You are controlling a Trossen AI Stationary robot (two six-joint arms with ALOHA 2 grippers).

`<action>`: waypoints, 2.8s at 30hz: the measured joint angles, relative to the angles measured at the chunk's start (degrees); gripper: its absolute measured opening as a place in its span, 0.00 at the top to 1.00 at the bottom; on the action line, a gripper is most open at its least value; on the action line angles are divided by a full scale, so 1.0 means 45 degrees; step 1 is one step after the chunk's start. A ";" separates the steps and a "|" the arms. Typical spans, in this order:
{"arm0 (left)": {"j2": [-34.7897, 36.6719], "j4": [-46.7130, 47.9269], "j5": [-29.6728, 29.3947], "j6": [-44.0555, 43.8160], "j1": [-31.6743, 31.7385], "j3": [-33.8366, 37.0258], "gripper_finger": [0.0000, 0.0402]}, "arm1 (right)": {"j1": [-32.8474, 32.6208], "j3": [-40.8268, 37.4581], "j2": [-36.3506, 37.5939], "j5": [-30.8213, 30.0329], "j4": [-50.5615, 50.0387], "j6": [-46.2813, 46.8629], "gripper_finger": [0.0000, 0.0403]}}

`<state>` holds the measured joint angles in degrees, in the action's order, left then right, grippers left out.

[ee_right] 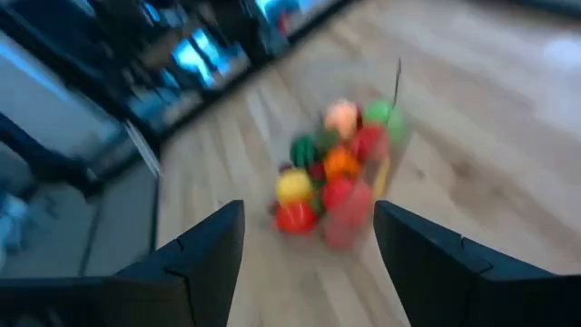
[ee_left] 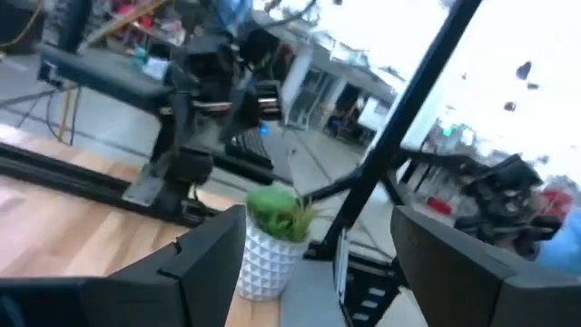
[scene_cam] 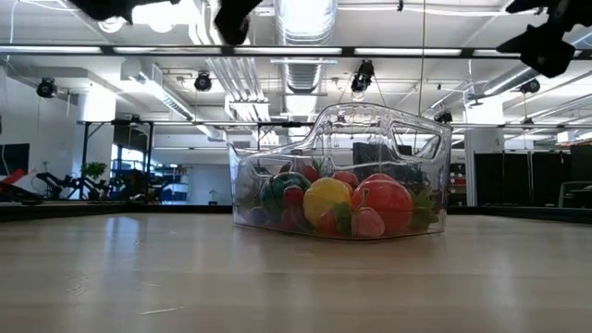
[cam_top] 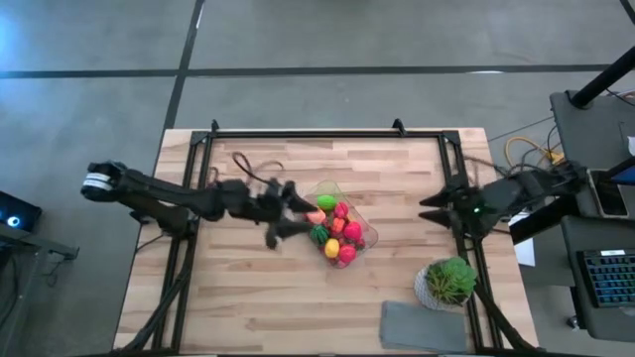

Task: Pick and placing Produce into tupperware
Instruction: Return to Home Position

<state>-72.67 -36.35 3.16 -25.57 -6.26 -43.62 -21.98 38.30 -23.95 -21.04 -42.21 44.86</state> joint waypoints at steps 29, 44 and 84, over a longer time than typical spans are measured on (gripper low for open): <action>1.5056 0.3512 -0.2803 -0.0077 0.2202 0.9092 0.35 | 0.0005 -0.4073 0.5329 -0.2648 0.5545 -0.3347 0.41; 1.4684 0.5777 -0.3207 -0.2278 0.2215 0.9584 0.35 | 0.0007 -0.7344 0.4952 -0.3353 0.6979 0.0496 0.41; 1.3563 0.5832 -0.3148 -0.2233 0.2210 0.9628 0.35 | 0.0005 -0.7158 0.4801 -0.3671 0.6298 0.0365 0.41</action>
<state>-11.63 -10.11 -11.01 -35.62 3.68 -0.30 -21.96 6.09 -2.35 -37.56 -13.87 46.50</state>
